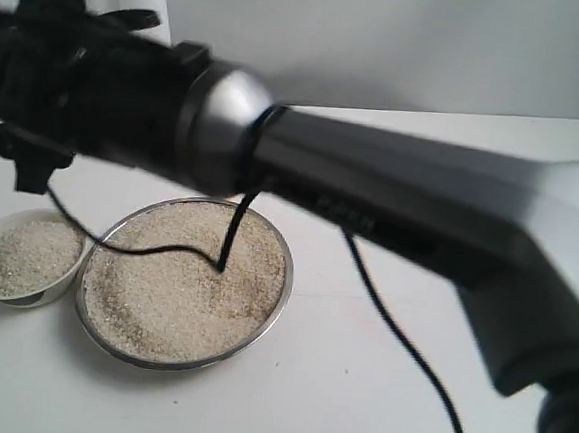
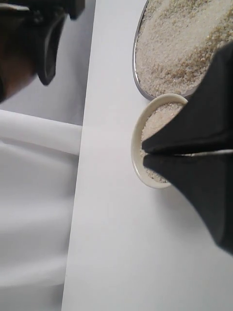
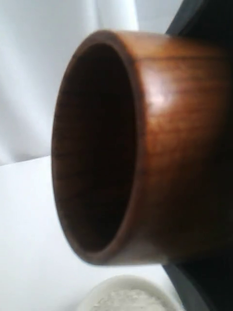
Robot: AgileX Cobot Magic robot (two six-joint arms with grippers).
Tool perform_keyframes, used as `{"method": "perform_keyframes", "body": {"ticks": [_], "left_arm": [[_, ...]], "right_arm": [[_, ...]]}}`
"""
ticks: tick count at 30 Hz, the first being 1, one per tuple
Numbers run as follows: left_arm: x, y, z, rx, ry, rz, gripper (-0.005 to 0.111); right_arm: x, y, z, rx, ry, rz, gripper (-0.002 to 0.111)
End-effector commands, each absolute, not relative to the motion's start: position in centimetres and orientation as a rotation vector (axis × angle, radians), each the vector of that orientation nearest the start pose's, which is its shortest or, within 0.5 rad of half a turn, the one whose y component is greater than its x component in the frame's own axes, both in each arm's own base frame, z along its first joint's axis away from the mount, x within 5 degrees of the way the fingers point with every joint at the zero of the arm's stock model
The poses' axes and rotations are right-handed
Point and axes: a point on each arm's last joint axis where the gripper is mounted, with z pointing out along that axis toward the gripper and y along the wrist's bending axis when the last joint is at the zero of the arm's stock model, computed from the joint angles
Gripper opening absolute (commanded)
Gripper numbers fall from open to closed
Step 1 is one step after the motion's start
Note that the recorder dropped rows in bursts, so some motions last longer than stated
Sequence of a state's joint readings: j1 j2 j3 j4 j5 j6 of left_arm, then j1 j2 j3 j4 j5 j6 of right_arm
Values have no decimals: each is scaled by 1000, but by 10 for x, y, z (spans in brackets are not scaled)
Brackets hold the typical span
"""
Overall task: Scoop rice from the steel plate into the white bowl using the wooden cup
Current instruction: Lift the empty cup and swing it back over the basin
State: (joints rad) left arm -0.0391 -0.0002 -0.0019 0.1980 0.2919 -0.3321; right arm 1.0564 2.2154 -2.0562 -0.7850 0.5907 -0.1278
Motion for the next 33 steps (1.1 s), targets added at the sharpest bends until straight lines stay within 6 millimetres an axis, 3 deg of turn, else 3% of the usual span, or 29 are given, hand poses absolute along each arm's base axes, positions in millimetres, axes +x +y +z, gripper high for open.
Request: {"method": "perform_keyframes", "body": {"ticks": [1, 6, 12, 17, 28, 33], "left_arm": [[55, 3, 188, -132, 1759, -86, 0], [55, 3, 188, -132, 1759, -86, 0], [55, 3, 188, -132, 1759, -86, 0], [55, 3, 188, -132, 1759, -86, 0], [55, 3, 188, -132, 1759, -86, 0], [55, 3, 188, -132, 1759, -86, 0]], "right_arm": [[311, 391, 311, -1641, 1544, -287, 0], [331, 343, 311, -1824, 1702, -405, 0], [347, 312, 303, -1879, 1860, -422, 0], [345, 311, 295, -1943, 1851, -427, 0], [343, 300, 233, -2091, 1824, -560, 0], [341, 299, 217, -2098, 1782, -646, 0]]}}
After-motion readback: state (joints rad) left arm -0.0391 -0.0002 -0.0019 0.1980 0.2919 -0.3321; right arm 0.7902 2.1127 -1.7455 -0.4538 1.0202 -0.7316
